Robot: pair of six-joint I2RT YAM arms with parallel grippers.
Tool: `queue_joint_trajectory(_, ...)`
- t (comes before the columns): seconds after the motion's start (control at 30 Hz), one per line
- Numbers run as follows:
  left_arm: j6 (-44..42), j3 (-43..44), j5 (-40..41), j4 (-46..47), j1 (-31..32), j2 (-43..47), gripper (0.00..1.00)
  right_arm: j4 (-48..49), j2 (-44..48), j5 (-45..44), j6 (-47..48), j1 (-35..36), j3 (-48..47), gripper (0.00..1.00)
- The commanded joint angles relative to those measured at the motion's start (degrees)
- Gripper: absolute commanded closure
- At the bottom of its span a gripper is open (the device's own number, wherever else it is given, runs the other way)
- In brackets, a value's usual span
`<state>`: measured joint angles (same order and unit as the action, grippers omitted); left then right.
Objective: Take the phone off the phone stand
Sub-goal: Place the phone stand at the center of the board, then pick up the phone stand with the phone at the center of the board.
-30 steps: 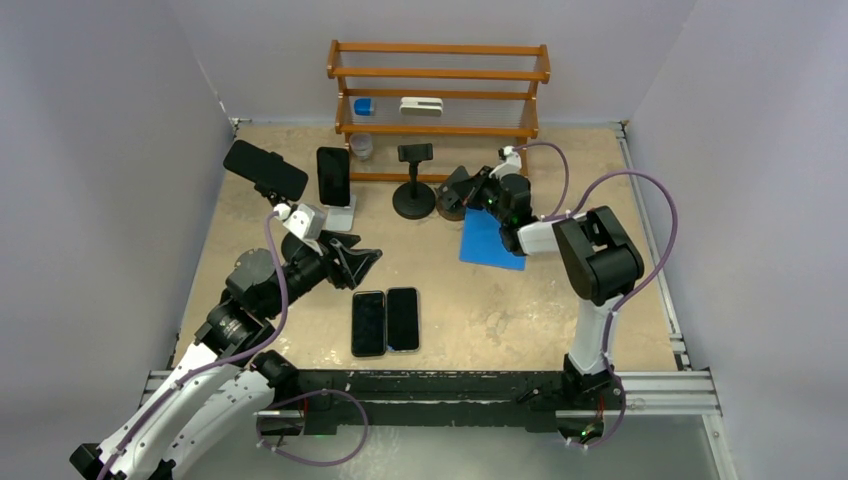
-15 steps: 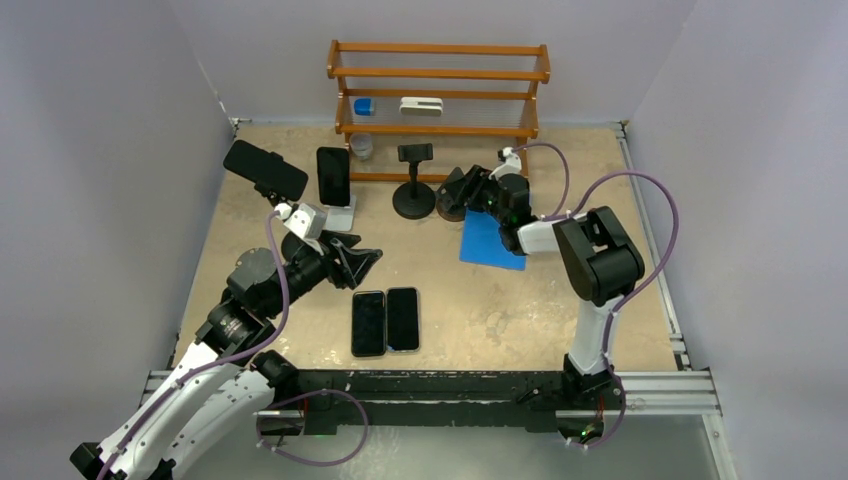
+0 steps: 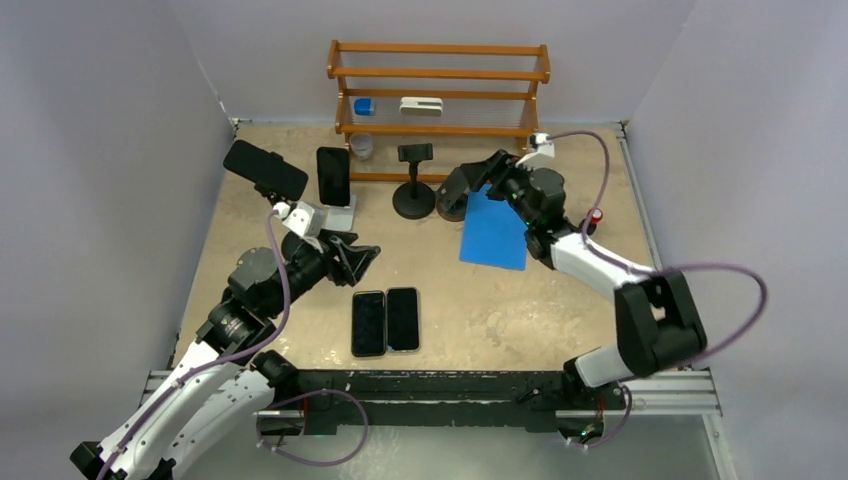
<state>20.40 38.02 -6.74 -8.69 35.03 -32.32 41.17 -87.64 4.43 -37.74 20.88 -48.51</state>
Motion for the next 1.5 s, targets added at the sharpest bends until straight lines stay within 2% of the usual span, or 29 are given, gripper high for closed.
queue_joint_trajectory(0.0,0.0,0.7,3.8,0.5,0.3,-0.1,0.44,-2.3,12.3,1.0,1.4,0.4,4.0,0.25)
queue_joint_trajectory(0.3,-0.8,3.7,12.4,-2.3,0.3,-1.7,0.43,-11.4,29.7,8.0,5.0,8.3,8.6,0.29)
queue_joint_trajectory(0.6,-6.9,24.5,25.2,-15.5,0.3,-10.2,0.39,-8.1,37.6,10.4,4.3,8.7,17.1,0.28)
queue_joint_trajectory(0.73,-9.1,27.7,29.0,-17.7,0.2,-13.3,0.31,-5.8,37.3,13.6,1.8,8.7,19.8,0.28)
queue_joint_trajectory(0.9,-7.7,28.4,26.7,-17.7,0.2,-17.7,0.3,-5.7,36.5,14.3,2.0,8.7,20.4,0.28)
queue_joint_trajectory(1.03,-6.7,31.0,30.3,-20.2,-0.1,-21.7,0.3,-4.7,35.9,14.6,0.3,8.7,20.6,0.29)
queue_joint_trajectory(1.17,-4.0,31.8,31.4,-21.3,-3.0,-21.2,0.28,-3.3,35.8,14.7,-1.3,8.7,21.6,0.3)
queue_joint_trajectory(1.33,4.2,34.5,21.8,-28.6,-11.8,-22.7,0.27,-3.7,36.3,15.0,-1.5,8.7,21.4,0.3)
queue_joint_trajectory(1.47,10.1,33.1,16.6,-33.7,-16.8,-21.9,0.27,-4.1,38.0,15.3,-1.8,8.8,21.7,0.3)
